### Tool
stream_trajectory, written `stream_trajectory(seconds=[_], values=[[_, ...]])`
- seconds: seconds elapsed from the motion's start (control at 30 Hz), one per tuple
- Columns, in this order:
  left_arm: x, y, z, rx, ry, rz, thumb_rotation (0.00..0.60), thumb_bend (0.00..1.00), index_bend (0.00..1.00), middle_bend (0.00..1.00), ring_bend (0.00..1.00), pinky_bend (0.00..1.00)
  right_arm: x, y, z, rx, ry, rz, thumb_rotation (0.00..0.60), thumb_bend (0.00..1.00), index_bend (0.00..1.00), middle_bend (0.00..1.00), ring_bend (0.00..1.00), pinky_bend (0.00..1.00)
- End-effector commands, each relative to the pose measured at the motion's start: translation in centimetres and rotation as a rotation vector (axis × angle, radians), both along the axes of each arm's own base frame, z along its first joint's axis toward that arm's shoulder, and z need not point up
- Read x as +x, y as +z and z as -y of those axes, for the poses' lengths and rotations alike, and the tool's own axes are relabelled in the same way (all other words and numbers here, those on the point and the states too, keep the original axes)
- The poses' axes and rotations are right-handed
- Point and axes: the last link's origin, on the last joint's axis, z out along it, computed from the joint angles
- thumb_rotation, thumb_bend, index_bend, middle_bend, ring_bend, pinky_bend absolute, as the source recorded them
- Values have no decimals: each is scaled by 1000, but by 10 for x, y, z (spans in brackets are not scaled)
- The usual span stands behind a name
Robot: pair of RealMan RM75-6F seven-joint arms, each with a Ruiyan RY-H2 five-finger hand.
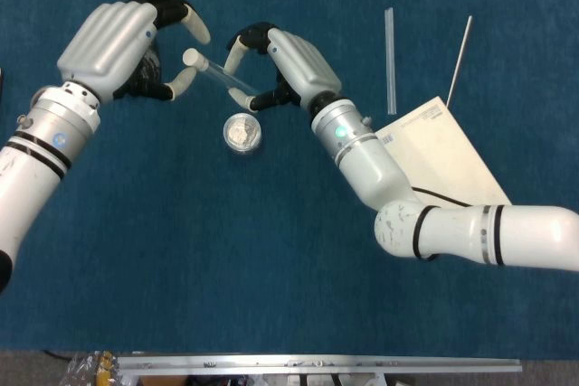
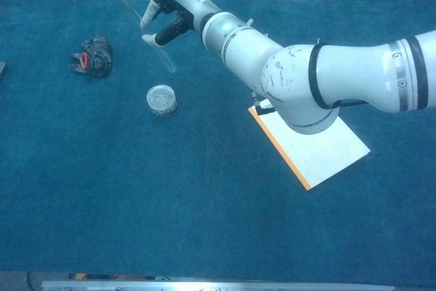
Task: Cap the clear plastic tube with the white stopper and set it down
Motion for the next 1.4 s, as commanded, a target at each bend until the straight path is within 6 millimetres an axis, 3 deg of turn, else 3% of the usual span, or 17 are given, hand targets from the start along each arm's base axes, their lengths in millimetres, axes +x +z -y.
stream_trajectory(seconds=[0.03,0.27,0.53,1.03,1.23,1.4], values=[[-2,3,0,3,1,-7,600,350,314,236,98,233,-2,4,0,-7,10,-17,600,287,601,316,128,238],[-13,13,1,30,-15,-52,600,351,283,204,64,193,-10,23,3,-25,49,-93,600,287,602,315,128,238],[-35,25,3,122,-68,-139,600,350,272,202,60,178,-30,59,3,-36,81,-203,600,287,602,316,128,238],[-84,38,13,291,-146,-241,600,351,262,201,59,167,-103,114,-17,18,75,-429,600,286,602,315,128,238],[-98,38,19,309,-146,-241,600,351,262,201,59,166,-127,119,-28,37,85,-519,600,287,602,316,128,238],[-104,36,23,319,-157,-236,600,351,262,201,59,165,-139,105,-30,48,93,-564,600,287,602,315,128,238]])
